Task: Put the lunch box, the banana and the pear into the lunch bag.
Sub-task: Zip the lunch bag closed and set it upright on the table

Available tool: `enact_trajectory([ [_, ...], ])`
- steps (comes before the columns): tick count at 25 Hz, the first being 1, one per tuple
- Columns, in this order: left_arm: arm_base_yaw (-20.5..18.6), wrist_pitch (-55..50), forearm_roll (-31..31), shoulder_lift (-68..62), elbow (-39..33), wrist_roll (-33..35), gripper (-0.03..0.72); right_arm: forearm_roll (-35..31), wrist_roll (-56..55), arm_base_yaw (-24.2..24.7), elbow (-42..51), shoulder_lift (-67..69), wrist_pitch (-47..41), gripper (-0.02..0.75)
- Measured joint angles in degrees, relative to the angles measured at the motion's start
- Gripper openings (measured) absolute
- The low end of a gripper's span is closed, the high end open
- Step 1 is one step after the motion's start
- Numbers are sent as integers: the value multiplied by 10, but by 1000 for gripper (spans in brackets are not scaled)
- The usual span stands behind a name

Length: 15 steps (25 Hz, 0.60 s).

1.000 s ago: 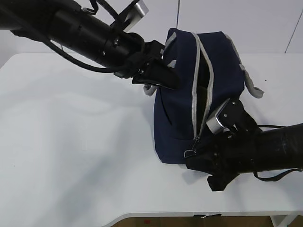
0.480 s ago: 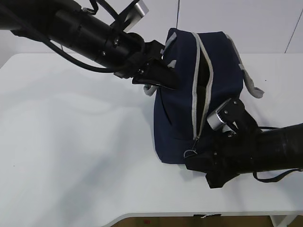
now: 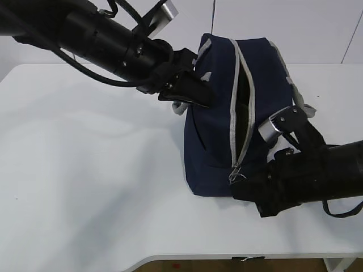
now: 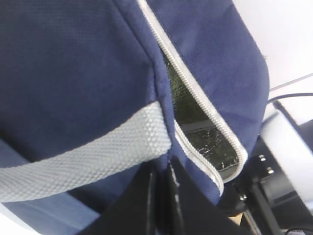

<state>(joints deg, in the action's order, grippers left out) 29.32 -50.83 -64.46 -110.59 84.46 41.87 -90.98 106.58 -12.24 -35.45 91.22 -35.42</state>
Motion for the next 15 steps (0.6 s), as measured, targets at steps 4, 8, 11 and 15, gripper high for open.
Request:
enact_trajectory([
  [4,0,0,0,0,0,0,-4,42,-62,0,0,-14,0,6],
  [8,0,1,0,0,0,0,-4,79,-114,0,0,-35,0,6],
  [11,0,1,0,0,0,0,-4,93,-129,0,0,-55,1,6],
  [15,0,1,0,0,0,0,-4,98,-143,0,0,-80,3,6],
])
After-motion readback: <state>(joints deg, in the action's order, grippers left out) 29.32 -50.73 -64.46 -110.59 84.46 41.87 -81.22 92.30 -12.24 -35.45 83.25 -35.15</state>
